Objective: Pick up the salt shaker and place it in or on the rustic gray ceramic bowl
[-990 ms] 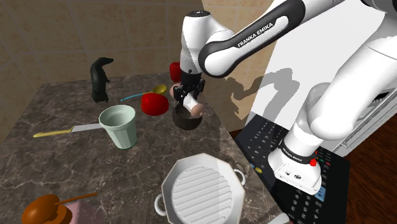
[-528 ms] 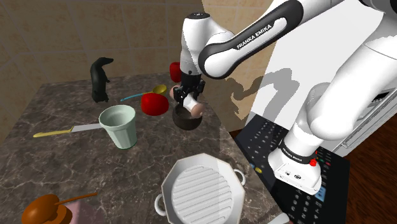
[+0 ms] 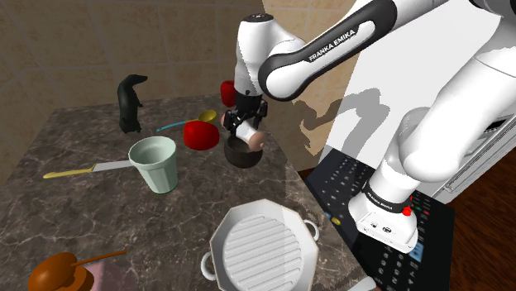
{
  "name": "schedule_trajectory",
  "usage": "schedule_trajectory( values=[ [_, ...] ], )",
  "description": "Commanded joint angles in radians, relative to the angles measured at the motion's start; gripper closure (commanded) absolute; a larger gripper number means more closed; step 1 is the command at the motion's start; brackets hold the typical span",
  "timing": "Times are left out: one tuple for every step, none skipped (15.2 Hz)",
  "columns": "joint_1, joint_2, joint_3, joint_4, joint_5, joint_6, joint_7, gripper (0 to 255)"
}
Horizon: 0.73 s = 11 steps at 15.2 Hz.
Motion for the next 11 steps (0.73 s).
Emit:
schedule_trajectory(
  values=[
    [0.005, -0.036, 0.0, 0.023, 0.013, -0.058, -0.008, 0],
    [0.008, -0.057, -0.001, 0.038, 0.02, -0.093, -0.013, 0],
    [0.01, -0.073, -0.001, 0.05, 0.025, -0.121, -0.016, 0],
    [0.01, -0.073, -0.002, 0.05, 0.025, -0.121, -0.016, 0],
    [0.01, -0.073, -0.002, 0.05, 0.025, -0.121, -0.016, 0],
    [0.01, -0.073, -0.002, 0.05, 0.025, -0.121, -0.016, 0],
    [0.01, -0.073, -0.002, 0.05, 0.025, -0.121, -0.016, 0],
    [0.01, -0.073, -0.002, 0.05, 0.025, -0.121, -0.016, 0],
    [0.01, -0.073, -0.002, 0.05, 0.025, -0.121, -0.016, 0],
    [0.01, -0.073, -0.002, 0.05, 0.025, -0.121, -0.016, 0],
    [0.01, -0.073, -0.002, 0.05, 0.025, -0.121, -0.016, 0]
  ],
)
